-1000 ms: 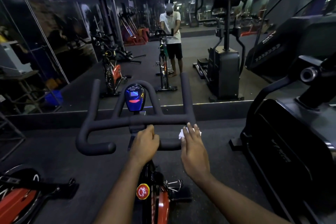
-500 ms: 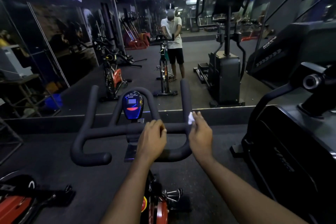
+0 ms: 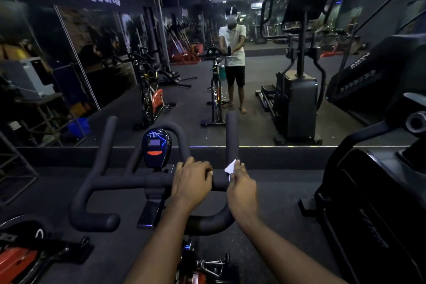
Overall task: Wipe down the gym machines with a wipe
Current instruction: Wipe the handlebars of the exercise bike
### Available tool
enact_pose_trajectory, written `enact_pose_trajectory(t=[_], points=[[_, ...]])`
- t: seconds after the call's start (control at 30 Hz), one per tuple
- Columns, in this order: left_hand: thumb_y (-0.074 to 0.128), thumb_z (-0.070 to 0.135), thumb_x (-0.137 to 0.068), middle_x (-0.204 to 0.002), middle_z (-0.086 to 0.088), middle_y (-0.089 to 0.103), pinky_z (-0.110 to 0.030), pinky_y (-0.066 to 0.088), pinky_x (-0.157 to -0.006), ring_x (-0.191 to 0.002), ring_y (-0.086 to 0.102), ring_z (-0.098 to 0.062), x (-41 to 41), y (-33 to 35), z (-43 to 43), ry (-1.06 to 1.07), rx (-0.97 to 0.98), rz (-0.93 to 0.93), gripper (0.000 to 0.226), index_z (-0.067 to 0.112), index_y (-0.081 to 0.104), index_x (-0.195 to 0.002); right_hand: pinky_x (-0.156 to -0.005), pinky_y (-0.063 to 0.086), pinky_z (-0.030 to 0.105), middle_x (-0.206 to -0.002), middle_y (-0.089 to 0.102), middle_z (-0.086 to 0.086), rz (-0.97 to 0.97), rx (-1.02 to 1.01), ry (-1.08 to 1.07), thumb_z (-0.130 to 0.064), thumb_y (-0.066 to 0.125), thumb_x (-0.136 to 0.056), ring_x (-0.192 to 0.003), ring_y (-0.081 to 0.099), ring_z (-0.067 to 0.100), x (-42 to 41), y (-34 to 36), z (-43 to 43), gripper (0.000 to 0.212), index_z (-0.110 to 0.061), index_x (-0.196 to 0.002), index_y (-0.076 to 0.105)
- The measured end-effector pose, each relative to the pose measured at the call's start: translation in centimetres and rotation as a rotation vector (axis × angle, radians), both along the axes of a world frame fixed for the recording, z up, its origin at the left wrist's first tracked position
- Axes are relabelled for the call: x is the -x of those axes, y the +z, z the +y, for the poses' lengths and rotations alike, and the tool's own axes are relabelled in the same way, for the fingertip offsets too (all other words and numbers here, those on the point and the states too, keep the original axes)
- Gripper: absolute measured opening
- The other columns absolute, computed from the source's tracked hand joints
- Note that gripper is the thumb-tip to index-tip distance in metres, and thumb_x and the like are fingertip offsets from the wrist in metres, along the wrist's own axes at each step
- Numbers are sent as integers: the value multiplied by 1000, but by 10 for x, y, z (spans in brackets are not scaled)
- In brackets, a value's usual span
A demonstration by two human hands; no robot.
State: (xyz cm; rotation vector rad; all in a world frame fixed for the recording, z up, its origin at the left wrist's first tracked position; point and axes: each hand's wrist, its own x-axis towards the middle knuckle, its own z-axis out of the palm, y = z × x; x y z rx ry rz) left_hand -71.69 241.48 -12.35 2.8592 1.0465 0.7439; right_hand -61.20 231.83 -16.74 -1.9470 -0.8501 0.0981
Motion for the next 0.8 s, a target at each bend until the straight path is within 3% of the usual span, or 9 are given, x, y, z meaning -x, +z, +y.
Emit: enact_pose_trajectory(t=[0.1,0.17,0.2,0.3,0.37,0.5,0.63,0.7,0.8], points=[[57,27,-93,-102,9,69,-39,36,-89,-111,52,-19,-7,4,12,6,-24,-61,12,25,69,-92,-93,50,35,-139,60,13,8,-41,-74,-14,40,-102,-117,63,35,-15,8,16,44,-8,-144,51],[61,23,-90,-115,7,69,-40,35,-100,-125,49,-21,-11,8,23,-20,-48,-90,10,24,71,-91,-102,42,25,-143,57,15,23,-183,-36,-16,39,-102,-130,56,33,-28,18,26,44,-4,-141,54],[62,23,-90,-125,5,66,-42,31,-109,-135,43,-22,-13,11,28,-31,-64,-71,11,24,72,-93,-110,34,21,-154,45,15,7,-207,18,-17,41,-105,-142,44,29,-33,21,29,45,-4,-147,49],[56,27,-94,-153,1,48,-44,7,-125,-152,20,-25,-19,19,47,-42,-104,83,23,23,72,-110,-122,20,43,-169,-4,5,-135,-5,243,-21,46,-106,-156,1,24,-34,11,32,63,-19,-162,16],[52,29,-97,-155,0,45,-41,3,-126,-151,23,-23,-25,25,59,-42,-116,150,30,22,68,-122,-120,27,40,-168,-11,1,-235,26,248,-13,46,-104,-156,3,27,-34,0,31,67,-21,-162,14],[47,30,-97,-123,3,65,-36,10,-123,-123,49,-19,-33,30,73,-36,-177,251,29,23,68,-116,-99,45,29,-170,7,3,-212,-37,149,4,47,-97,-146,37,28,-51,15,47,67,-18,-158,31],[47,24,-84,-95,3,73,-36,14,-115,-106,56,-22,-38,23,76,9,-196,185,27,20,73,-93,-112,42,36,-166,15,3,-266,-156,176,2,51,-99,-149,32,26,-74,26,61,61,-12,-156,35],[47,23,-76,-81,0,73,-38,20,-112,-95,59,-25,-40,19,76,20,-210,136,27,18,74,-82,-106,47,42,-167,13,2,-307,-120,173,-7,51,-102,-148,35,27,-68,18,53,59,-18,-158,34],[47,22,-74,-79,-1,72,-40,24,-113,-95,59,-25,-42,16,76,28,-234,116,30,17,75,-83,-96,50,43,-169,12,6,-384,41,134,-13,48,-102,-138,46,34,-56,13,43,61,-25,-159,29]])
